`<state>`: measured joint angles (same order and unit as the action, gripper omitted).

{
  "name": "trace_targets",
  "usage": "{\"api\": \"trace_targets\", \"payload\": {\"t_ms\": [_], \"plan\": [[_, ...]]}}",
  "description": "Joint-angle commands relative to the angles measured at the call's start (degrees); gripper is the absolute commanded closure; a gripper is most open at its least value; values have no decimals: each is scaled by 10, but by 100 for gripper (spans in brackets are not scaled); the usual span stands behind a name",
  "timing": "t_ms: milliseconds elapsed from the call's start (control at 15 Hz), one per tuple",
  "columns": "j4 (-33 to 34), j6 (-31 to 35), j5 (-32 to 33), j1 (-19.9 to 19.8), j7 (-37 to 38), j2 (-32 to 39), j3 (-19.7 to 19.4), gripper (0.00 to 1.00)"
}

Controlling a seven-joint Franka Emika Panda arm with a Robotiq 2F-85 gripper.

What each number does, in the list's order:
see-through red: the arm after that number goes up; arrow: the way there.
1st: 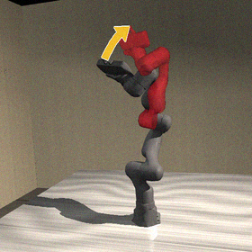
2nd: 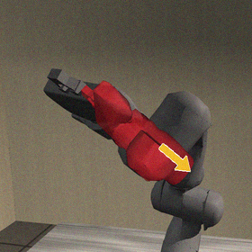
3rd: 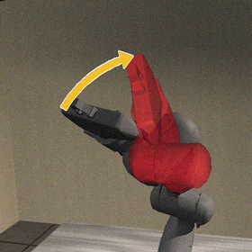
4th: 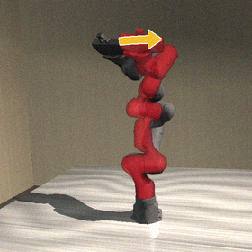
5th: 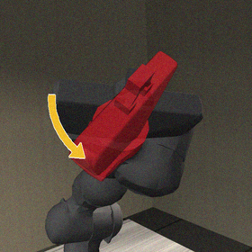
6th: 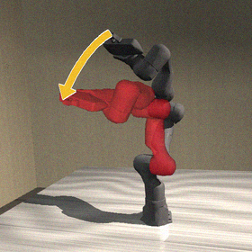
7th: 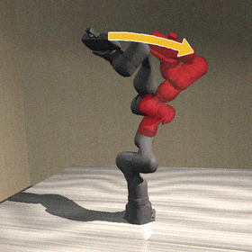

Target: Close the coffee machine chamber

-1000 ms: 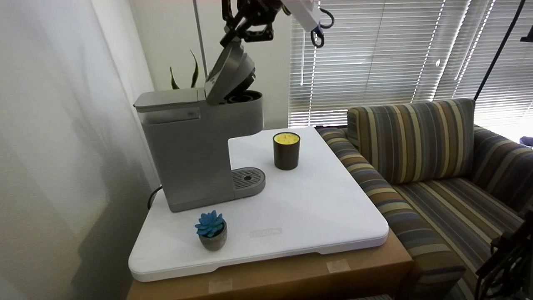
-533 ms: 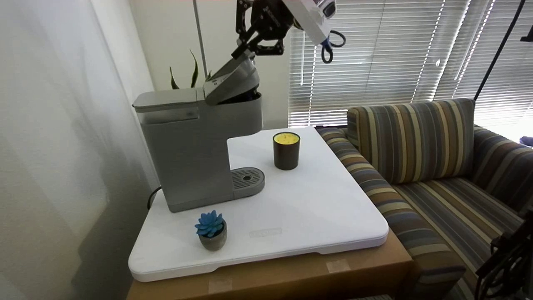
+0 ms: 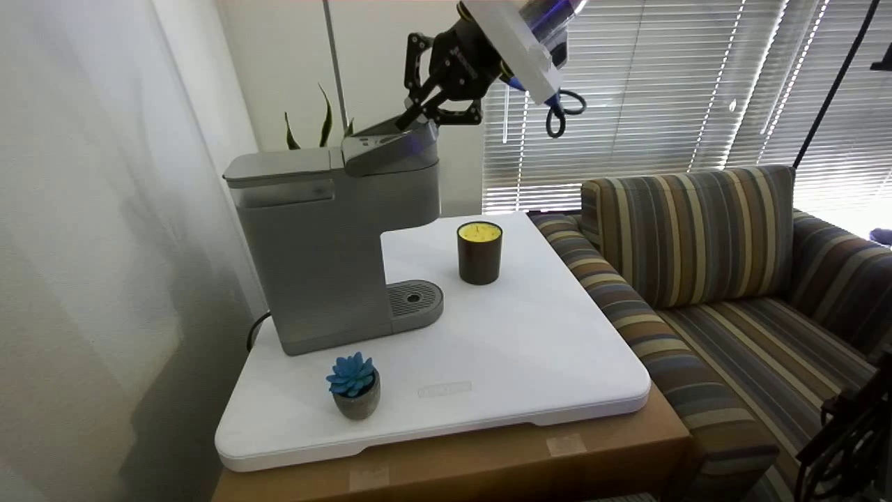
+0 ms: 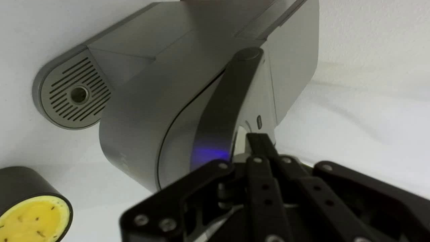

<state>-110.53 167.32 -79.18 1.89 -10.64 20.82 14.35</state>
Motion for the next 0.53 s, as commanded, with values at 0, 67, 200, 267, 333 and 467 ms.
{"api": "trace_targets", "payload": {"t_ms": [0,67,200,267,333,467], "plan": [[-8,-17,-17,-9,-24,-2,4,100],[-7,-20,-19,-9,-26,-3,6,100],[-5,-21,-18,-7,-31,-9,7,100],[-6,-17,-15,-6,-29,-10,7,100],[-5,-16,-26,-8,-35,-7,9,100],[-6,-27,-57,-17,-44,-3,13,100]]}}
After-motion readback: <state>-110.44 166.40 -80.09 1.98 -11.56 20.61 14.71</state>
